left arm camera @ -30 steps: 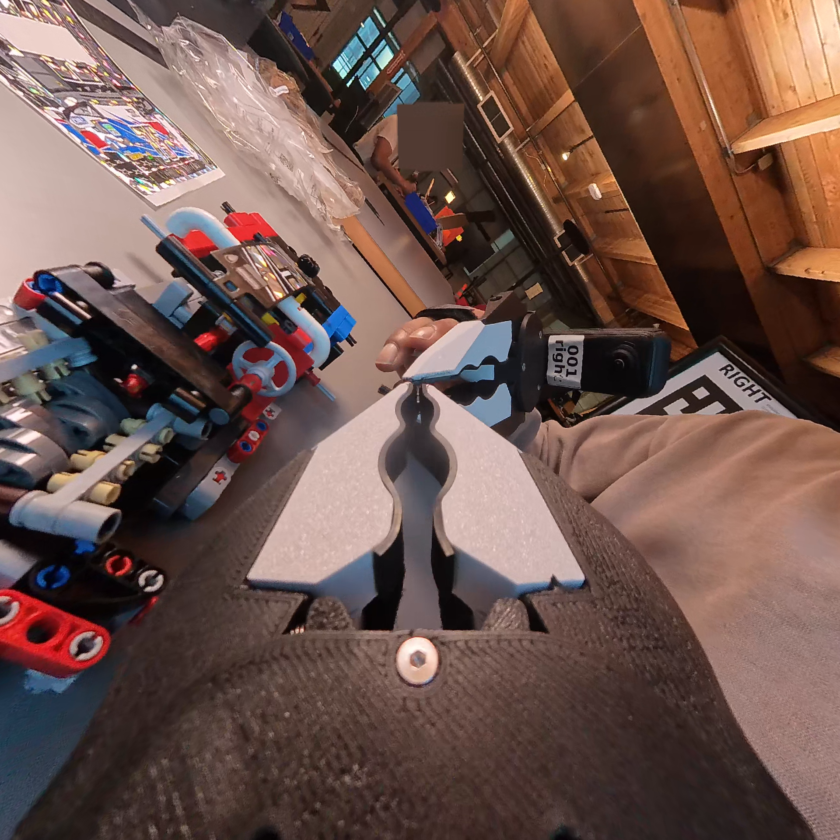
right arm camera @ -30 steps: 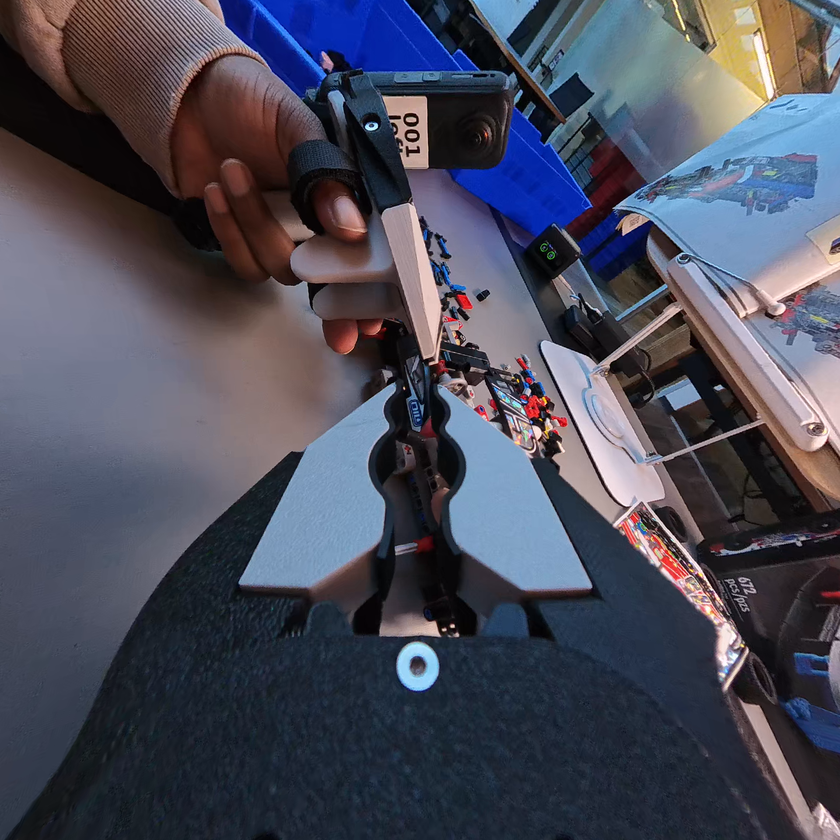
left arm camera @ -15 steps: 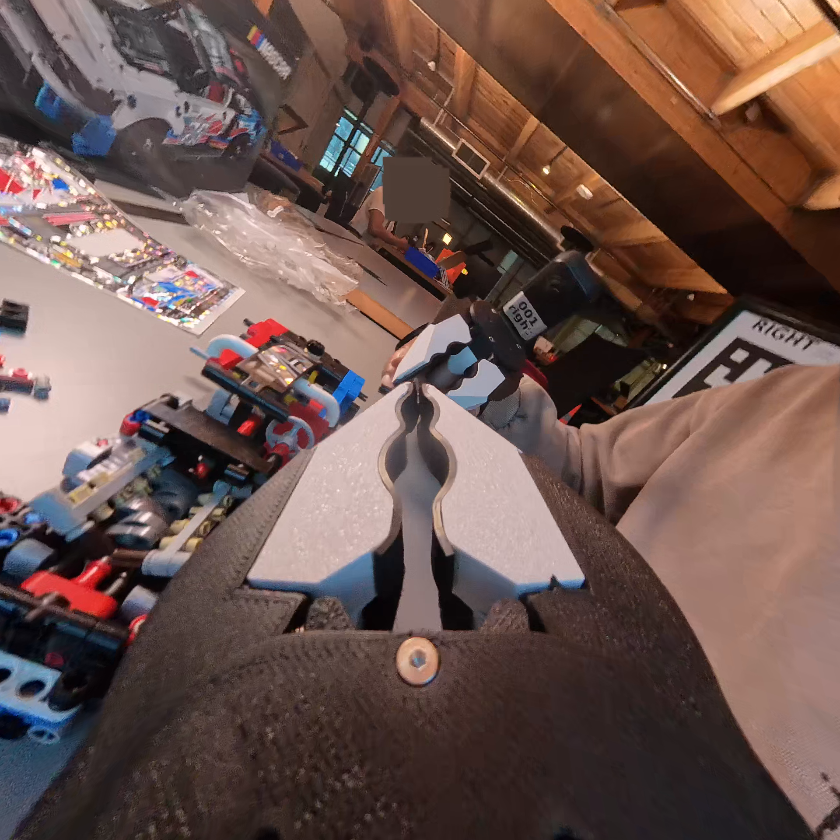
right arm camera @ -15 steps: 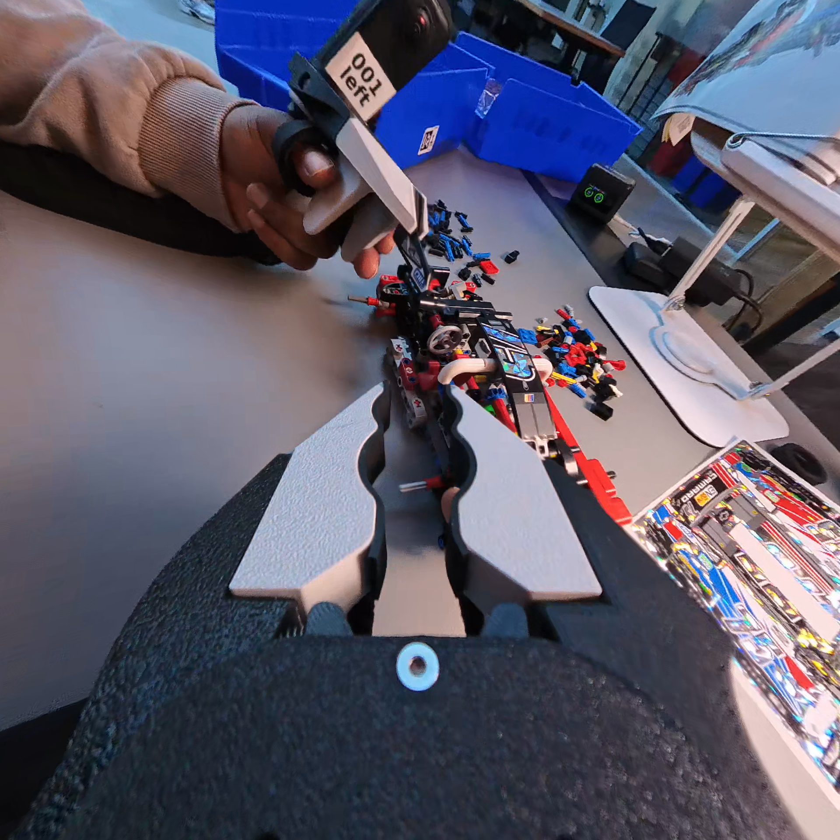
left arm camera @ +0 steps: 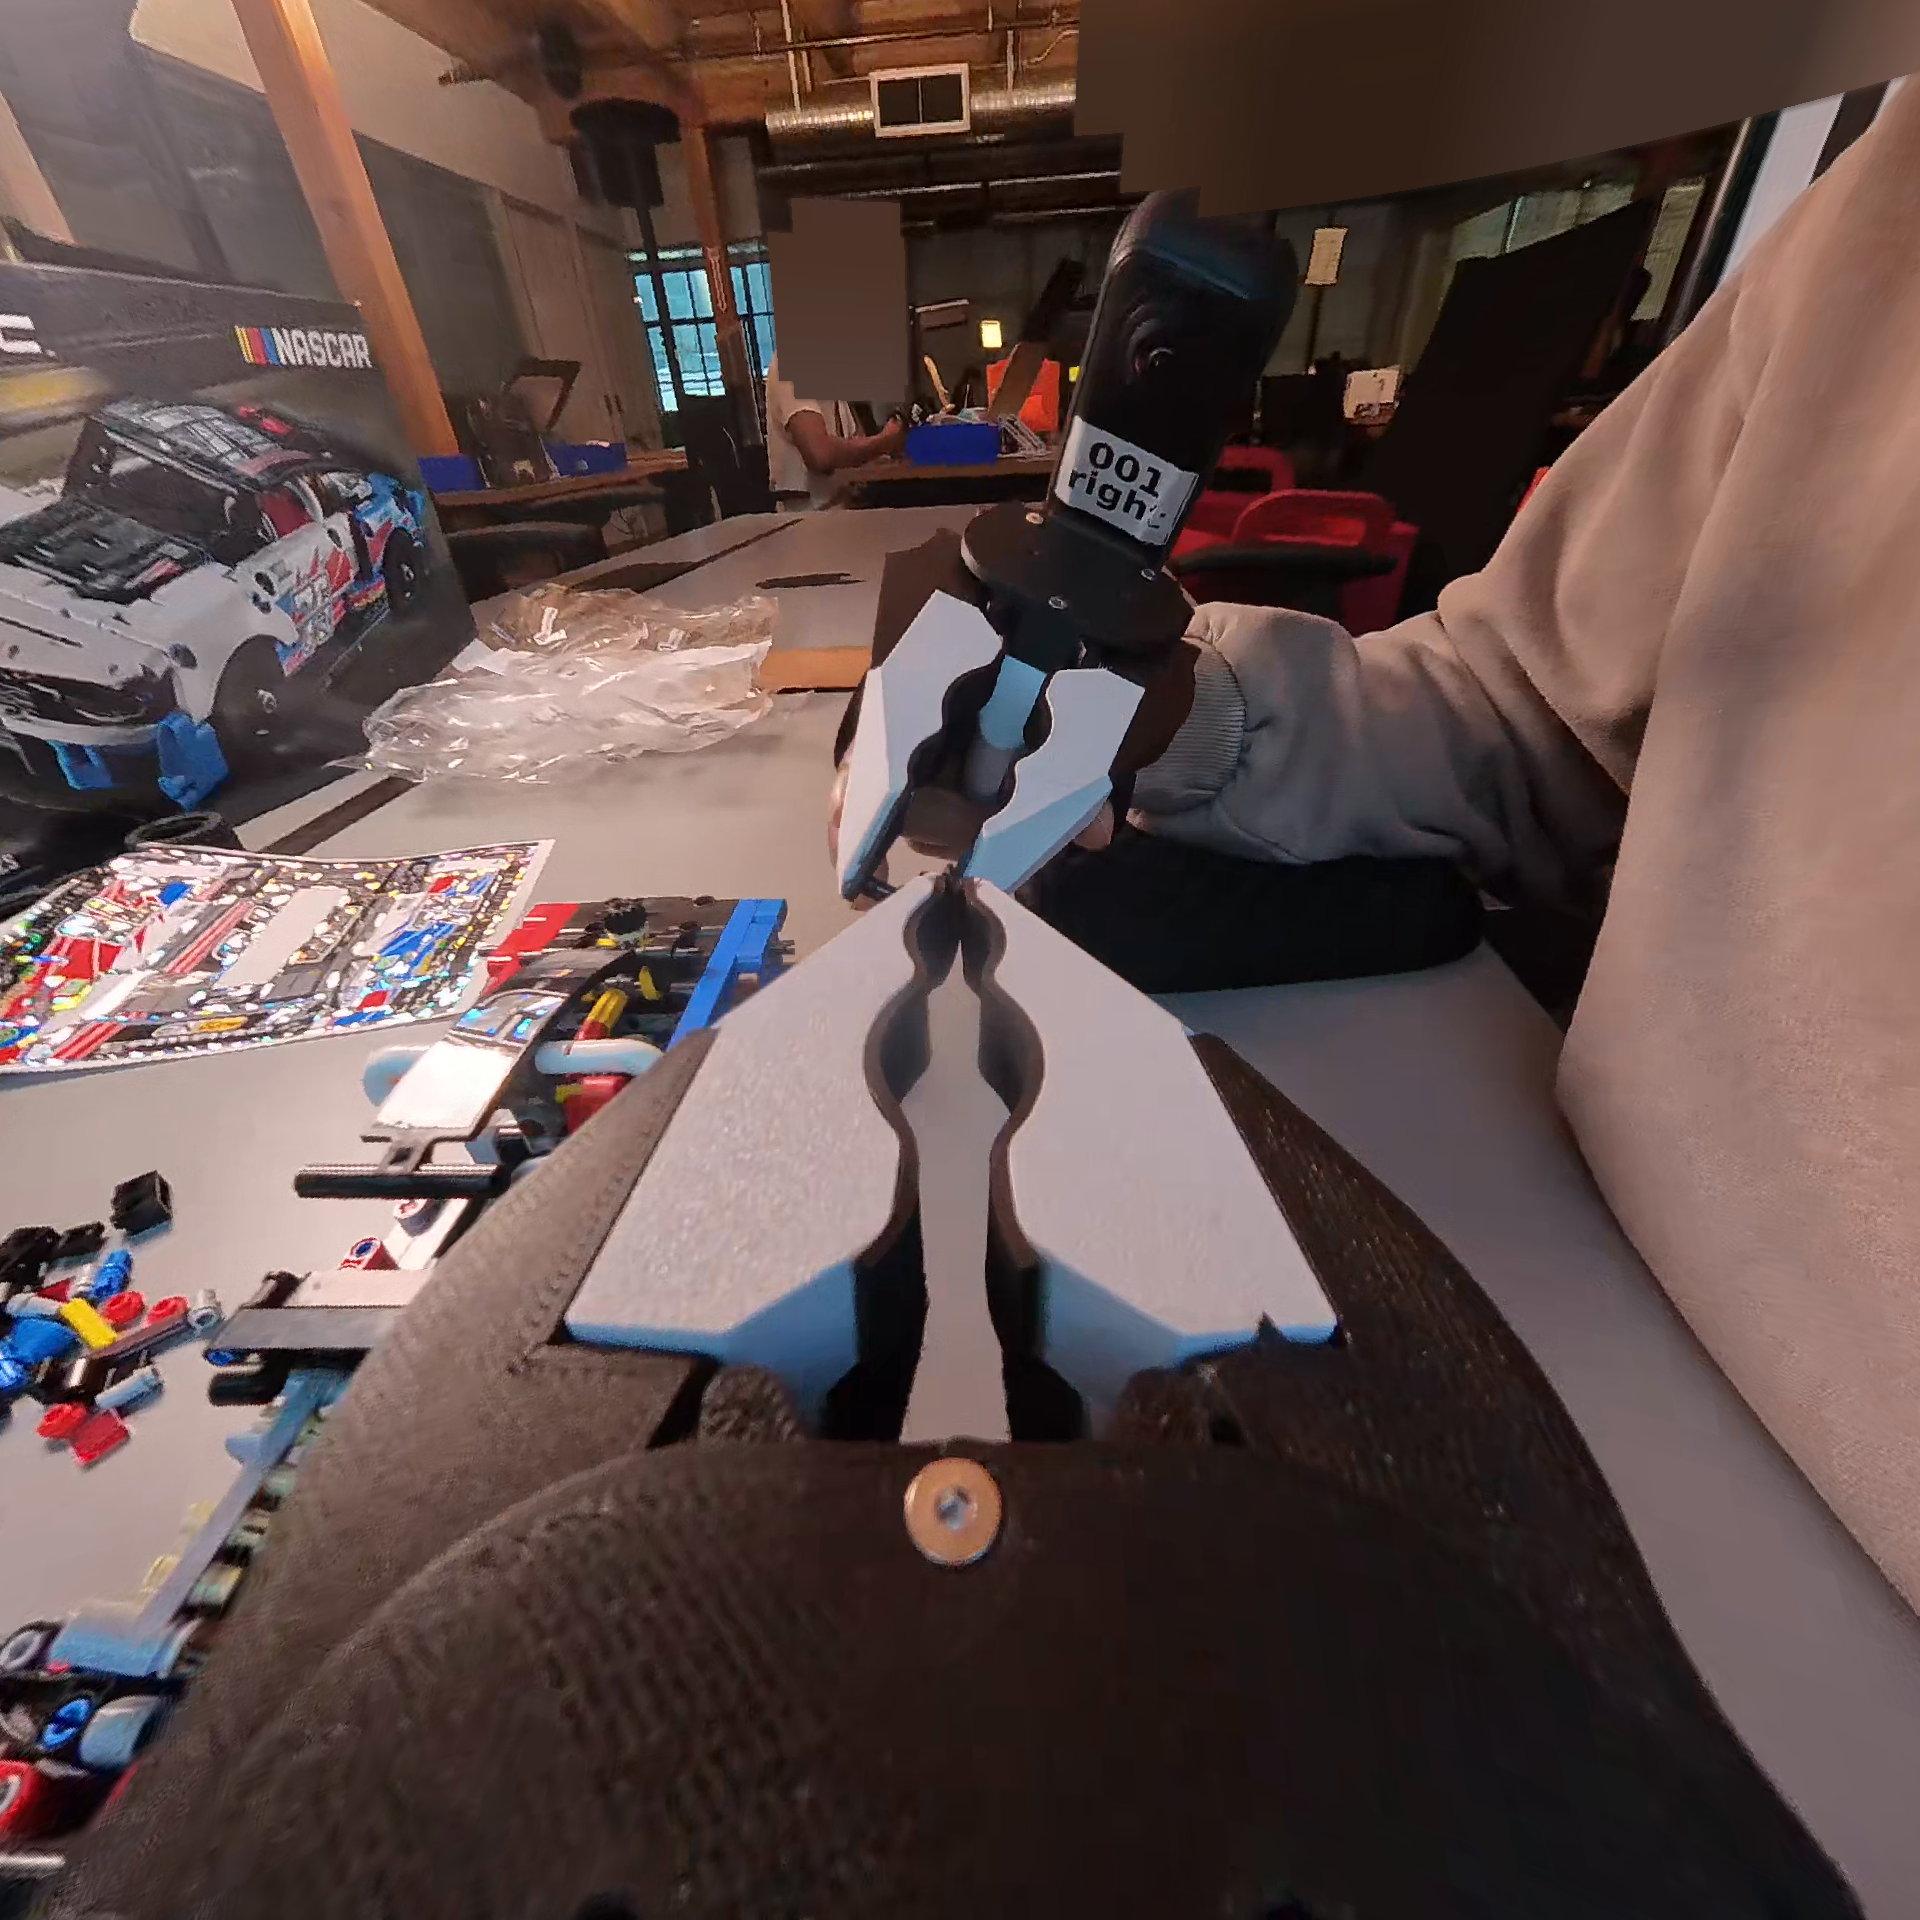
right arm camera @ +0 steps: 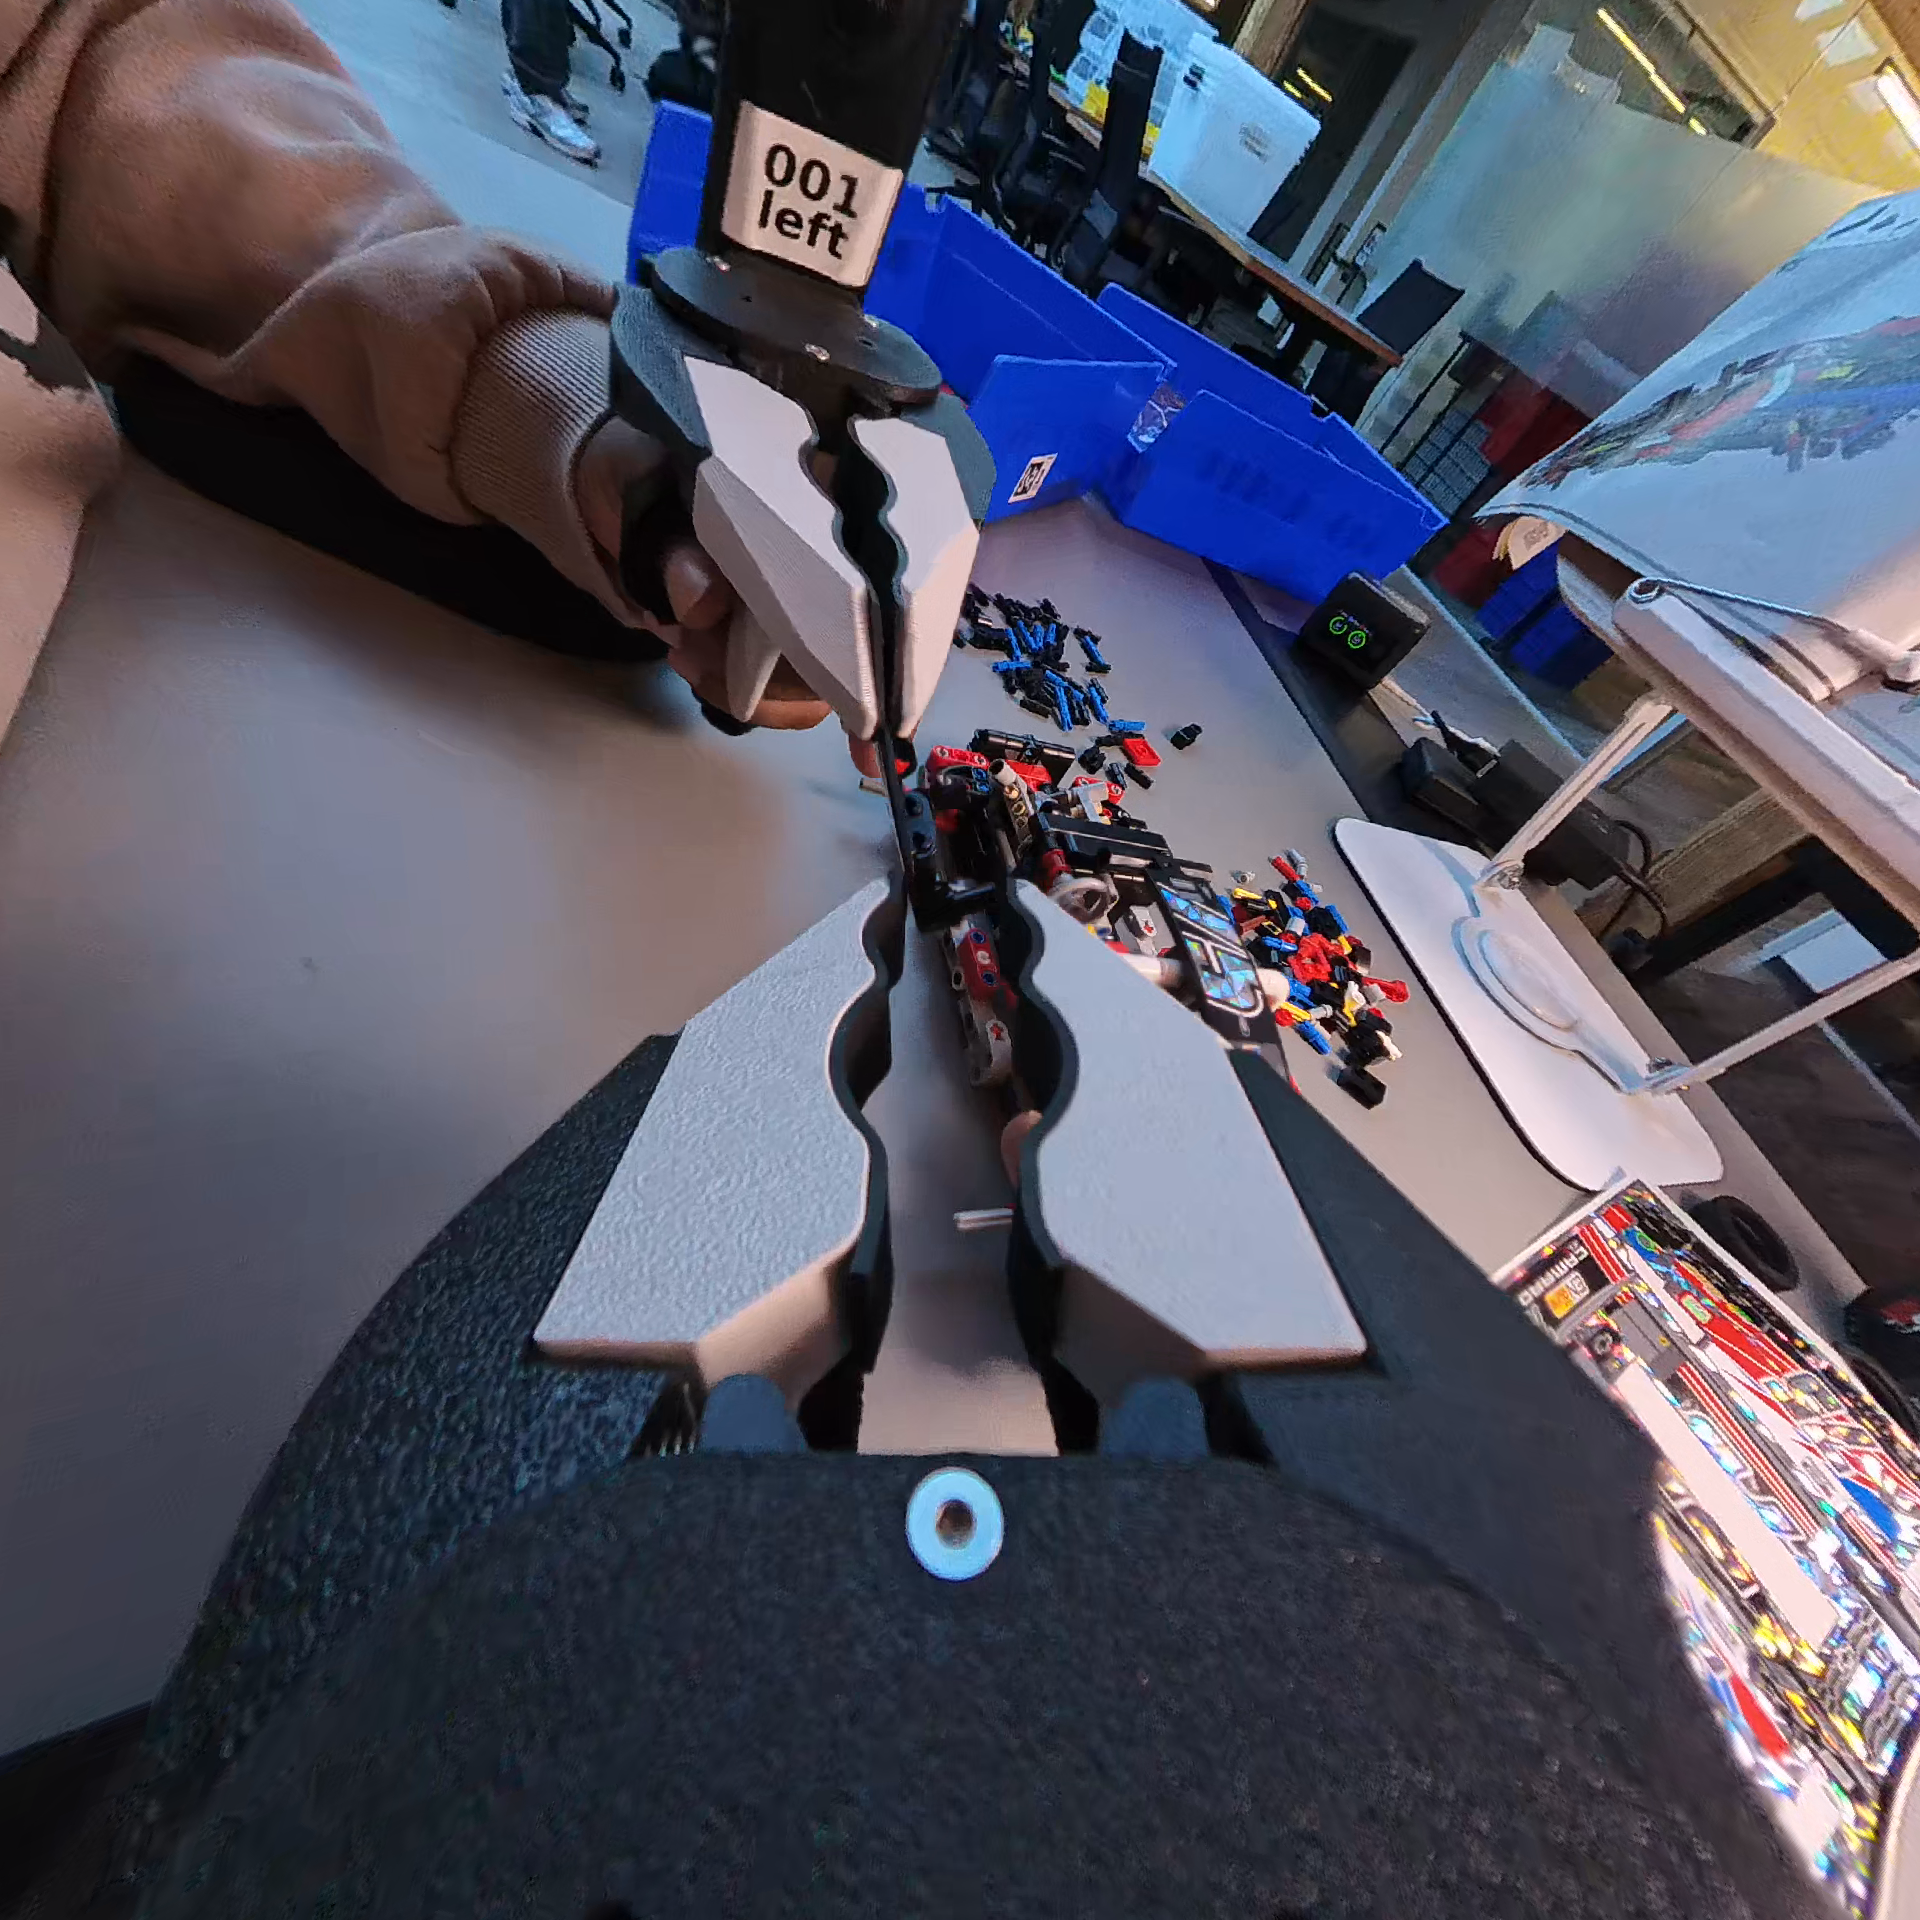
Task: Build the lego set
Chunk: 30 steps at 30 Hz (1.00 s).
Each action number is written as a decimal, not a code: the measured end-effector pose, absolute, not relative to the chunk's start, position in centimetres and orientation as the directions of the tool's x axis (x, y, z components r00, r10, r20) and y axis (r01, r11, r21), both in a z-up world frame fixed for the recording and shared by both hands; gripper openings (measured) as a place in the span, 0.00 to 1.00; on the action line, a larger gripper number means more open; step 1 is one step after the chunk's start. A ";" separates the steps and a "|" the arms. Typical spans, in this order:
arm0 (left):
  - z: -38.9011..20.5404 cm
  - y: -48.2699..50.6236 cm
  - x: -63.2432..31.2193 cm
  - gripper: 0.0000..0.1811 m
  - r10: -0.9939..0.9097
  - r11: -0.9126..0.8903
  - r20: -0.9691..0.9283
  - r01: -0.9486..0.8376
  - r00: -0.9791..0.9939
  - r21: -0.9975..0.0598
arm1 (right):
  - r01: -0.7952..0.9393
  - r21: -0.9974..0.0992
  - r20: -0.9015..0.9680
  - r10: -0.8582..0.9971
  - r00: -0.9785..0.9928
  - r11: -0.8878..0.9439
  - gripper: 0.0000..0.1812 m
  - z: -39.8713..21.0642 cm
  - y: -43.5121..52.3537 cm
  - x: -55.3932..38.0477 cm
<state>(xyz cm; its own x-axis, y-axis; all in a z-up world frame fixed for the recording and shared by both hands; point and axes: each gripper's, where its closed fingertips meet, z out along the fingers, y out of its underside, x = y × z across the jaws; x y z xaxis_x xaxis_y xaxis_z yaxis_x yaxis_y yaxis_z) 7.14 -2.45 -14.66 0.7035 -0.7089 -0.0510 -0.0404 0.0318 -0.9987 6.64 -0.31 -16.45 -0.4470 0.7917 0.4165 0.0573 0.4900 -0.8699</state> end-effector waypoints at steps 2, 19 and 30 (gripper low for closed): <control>-15.2 -1.9 7.1 0.00 -0.708 -0.027 0.000 -0.026 0.707 -0.999 | 0.087 -0.859 0.419 0.790 -0.447 0.505 0.08 -17.2 0.1 6.7; -20.0 3.1 2.6 0.28 -0.496 -0.236 -0.364 -0.525 0.789 -0.818 | 0.522 -0.773 0.088 0.875 -0.475 0.361 0.08 -21.4 4.5 6.0; -21.2 4.5 2.4 0.25 -0.513 -0.266 -0.496 -0.680 0.700 -0.684 | 0.576 -0.700 0.138 0.872 -0.470 0.422 0.07 -21.4 5.1 5.4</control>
<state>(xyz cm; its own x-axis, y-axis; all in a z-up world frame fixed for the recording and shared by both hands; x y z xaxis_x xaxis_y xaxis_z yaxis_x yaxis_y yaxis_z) 2.37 4.51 -21.19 0.7003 -0.5130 -0.4964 -0.6795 -0.2660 -0.6837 5.39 5.09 -21.45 -0.4703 0.8717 0.1379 0.5760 0.4216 -0.7003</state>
